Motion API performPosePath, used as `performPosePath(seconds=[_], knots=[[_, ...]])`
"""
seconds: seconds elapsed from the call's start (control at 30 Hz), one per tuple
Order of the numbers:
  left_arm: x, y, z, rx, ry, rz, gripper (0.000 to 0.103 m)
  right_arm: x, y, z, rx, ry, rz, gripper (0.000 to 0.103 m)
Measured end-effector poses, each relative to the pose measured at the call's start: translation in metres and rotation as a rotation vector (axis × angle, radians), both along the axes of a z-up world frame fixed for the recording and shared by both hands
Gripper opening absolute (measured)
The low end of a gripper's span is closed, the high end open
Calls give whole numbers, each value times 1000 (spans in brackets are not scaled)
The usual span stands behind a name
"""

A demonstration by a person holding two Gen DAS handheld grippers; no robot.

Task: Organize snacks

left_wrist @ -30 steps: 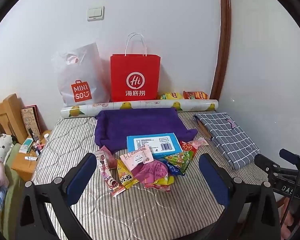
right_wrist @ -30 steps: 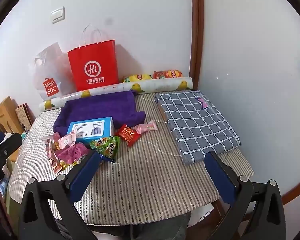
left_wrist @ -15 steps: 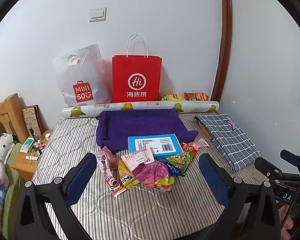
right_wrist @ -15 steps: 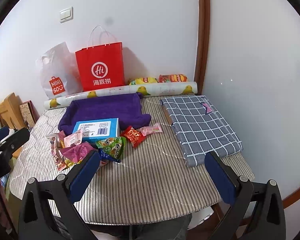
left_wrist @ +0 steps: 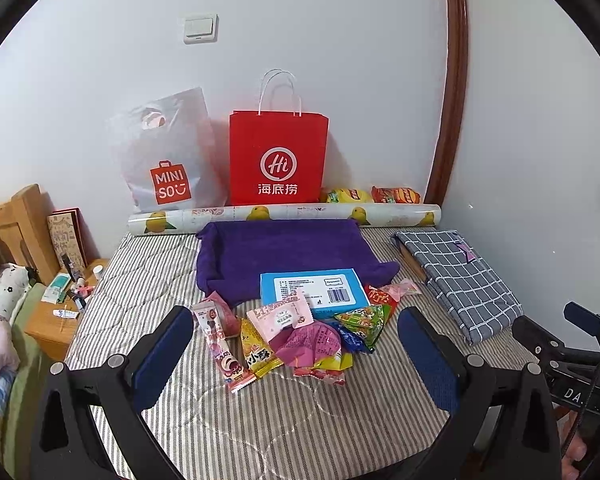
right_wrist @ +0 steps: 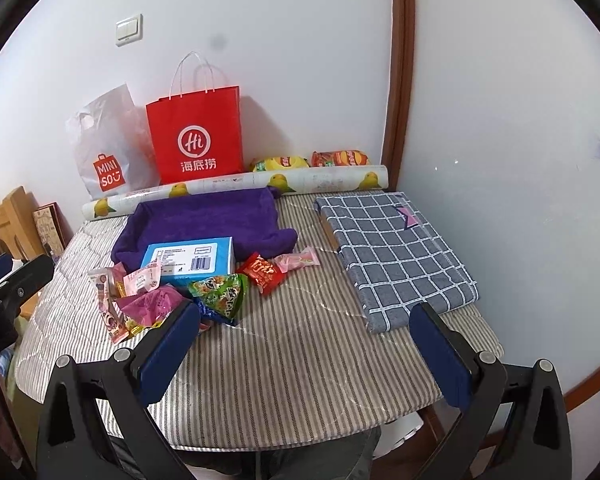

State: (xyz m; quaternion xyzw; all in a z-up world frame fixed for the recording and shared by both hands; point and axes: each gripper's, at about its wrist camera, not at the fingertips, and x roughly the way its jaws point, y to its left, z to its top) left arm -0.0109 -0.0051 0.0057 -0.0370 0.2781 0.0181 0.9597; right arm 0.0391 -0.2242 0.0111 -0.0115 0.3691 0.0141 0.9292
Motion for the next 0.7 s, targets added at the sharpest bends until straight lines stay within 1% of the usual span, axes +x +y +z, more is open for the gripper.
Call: performPosePath(seconds=[0.33, 0.57, 0.7], knots=[[0, 0, 0, 1, -1, 0, 103, 1, 1, -2, 45, 17, 25, 103], [-2, 1, 0, 0, -3, 2, 103, 0, 3, -4, 35, 14, 19, 103], [-2, 1, -1, -1, -3, 3, 103, -1, 6, -4, 11, 14, 20, 103]])
